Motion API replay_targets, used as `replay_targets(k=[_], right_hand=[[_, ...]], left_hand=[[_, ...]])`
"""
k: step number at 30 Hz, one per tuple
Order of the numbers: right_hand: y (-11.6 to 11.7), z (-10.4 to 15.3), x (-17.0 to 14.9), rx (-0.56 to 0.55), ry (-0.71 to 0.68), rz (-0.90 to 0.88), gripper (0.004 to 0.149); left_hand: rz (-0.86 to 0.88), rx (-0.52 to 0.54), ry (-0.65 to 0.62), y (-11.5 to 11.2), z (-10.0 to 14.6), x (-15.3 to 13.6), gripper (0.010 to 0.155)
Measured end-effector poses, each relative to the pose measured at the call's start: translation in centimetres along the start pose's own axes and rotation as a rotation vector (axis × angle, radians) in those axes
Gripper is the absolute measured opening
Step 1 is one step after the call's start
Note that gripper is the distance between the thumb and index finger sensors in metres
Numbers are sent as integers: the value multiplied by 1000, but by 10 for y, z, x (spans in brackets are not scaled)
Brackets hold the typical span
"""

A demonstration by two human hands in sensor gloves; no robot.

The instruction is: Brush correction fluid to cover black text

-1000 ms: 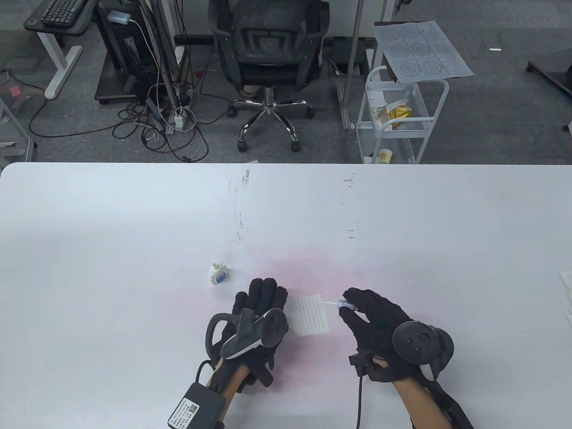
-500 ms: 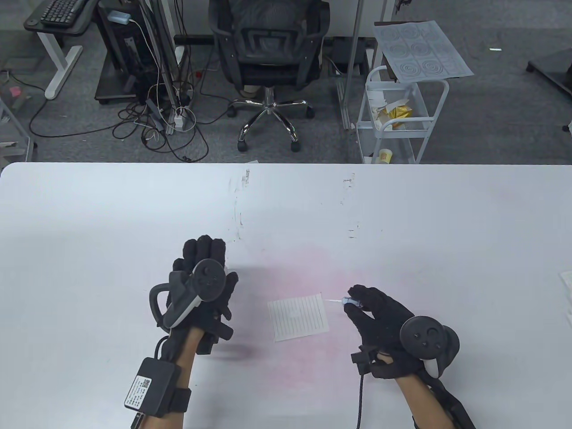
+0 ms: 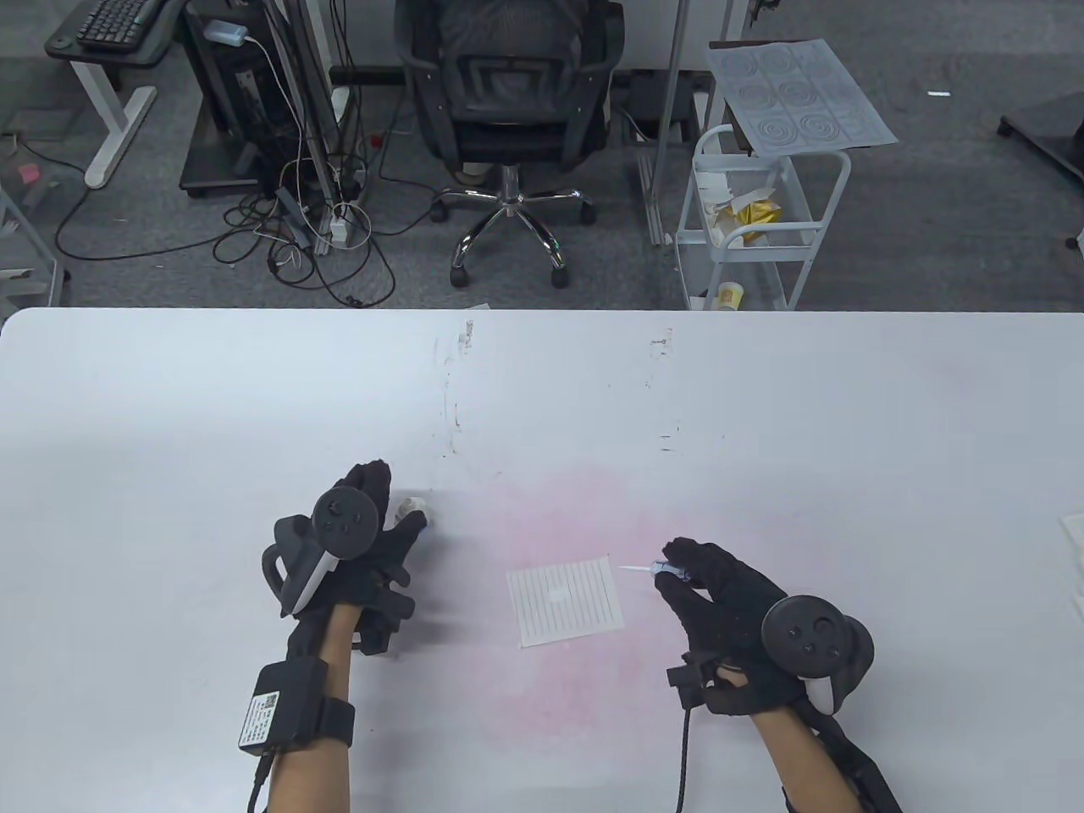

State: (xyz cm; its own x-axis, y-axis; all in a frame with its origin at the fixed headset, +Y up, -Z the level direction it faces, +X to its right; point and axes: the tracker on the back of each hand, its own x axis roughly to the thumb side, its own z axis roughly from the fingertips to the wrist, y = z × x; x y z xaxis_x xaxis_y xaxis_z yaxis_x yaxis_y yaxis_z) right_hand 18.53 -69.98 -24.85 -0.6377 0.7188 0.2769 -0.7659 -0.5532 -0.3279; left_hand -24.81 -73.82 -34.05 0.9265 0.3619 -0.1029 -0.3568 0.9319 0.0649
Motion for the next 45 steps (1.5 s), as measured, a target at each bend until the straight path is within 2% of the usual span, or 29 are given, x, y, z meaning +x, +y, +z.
replay_targets(k=[5,12,19,25,28,32,35,40,45], right_hand=[[1,0,0,9,-3,2,46],[2,-1,0,13,2,7,47],[2,0,0,11,-1,5,46],[2,0,0,5,-1,-3,46],[1,0,0,3,-1,-4,46],[1,0,-1,4,3,-5,46],[0,0,-3,3,11,-6,46],[0,1,-3,4,9,2,47],[1,1,-3,10,1,15,47]], left_hand=[[-6,-49,44,-14,-6,-7,77],[12,-95,76,-22,-14,-5,73],[113,-187,101,-32,-21,-6,65],[113,-192,116,-32,-21,-6,61],[119,-161,110,-30,-18,-6,60],[136,-4,50,-17,-9,-1,59],[147,-33,-15,-1,-2,10,60],[141,4,-191,22,21,44,60],[140,0,-333,29,48,77,60]])
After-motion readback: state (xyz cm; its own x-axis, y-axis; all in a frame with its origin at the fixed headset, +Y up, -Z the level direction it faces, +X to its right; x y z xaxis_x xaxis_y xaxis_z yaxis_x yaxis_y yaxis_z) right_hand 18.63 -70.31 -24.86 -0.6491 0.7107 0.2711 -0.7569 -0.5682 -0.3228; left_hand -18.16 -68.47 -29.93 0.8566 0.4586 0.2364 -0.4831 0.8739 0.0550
